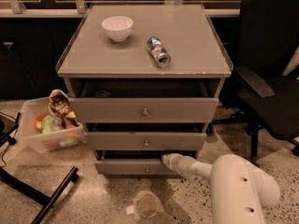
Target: Open bottom drawer
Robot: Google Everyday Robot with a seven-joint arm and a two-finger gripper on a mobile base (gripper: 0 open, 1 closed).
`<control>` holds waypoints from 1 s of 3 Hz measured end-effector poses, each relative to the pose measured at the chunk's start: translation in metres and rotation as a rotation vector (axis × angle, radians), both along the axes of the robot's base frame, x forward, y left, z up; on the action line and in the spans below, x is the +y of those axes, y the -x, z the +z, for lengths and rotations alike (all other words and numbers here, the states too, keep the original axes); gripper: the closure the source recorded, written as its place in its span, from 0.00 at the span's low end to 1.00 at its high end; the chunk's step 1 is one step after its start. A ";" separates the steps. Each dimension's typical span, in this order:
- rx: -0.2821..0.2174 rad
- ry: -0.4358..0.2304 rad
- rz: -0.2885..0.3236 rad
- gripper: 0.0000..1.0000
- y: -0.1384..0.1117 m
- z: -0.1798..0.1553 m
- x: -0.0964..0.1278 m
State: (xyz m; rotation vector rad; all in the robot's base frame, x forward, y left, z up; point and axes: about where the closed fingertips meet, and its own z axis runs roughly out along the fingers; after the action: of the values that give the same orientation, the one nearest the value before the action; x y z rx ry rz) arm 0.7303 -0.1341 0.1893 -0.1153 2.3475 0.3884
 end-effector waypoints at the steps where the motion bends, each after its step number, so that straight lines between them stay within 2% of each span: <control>1: 0.025 0.016 0.017 1.00 0.006 -0.003 -0.001; 2: 0.025 0.016 0.018 1.00 0.006 -0.001 -0.001; 3: 0.046 0.048 0.061 1.00 0.013 -0.006 -0.001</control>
Offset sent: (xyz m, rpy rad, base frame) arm -0.1288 -0.0647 -0.0860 -0.4550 0.4047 0.5398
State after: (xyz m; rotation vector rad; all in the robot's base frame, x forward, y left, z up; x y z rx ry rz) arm 0.7172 -0.1355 0.1834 -0.2026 2.4034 0.3680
